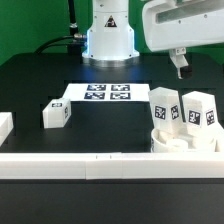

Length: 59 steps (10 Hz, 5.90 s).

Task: Assemble stool

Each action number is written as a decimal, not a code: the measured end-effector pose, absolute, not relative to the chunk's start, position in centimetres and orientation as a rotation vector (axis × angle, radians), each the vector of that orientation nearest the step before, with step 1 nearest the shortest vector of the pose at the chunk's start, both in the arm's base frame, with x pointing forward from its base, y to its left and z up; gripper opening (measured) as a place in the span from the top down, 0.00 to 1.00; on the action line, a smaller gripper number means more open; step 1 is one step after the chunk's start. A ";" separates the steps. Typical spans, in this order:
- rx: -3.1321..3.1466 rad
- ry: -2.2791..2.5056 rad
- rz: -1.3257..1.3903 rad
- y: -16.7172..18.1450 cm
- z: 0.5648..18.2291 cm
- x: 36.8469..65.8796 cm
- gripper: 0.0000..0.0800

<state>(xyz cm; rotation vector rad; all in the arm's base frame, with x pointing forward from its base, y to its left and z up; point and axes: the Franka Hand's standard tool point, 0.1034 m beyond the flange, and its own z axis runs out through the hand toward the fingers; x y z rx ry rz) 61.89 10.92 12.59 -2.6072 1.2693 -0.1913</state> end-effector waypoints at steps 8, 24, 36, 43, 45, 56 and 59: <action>-3.092 0.166 -0.172 12.3 11.8 61.7 0.19; -3.036 -0.946 -0.171 12.3 9.3 60.8 0.19; -3.078 -0.800 -0.181 11.8 8.6 60.8 0.59; -3.101 0.463 -0.237 12.0 8.7 60.7 0.59; -3.012 0.760 -0.228 11.9 8.7 60.8 0.59; -2.163 1.963 -0.146 11.5 8.7 61.1 0.59; -1.960 2.150 -0.111 11.7 8.7 61.1 0.59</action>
Offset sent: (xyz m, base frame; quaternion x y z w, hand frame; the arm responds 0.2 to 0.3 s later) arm -0.0056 0.0184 -0.0072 -0.0793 -0.0230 -0.2757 0.9577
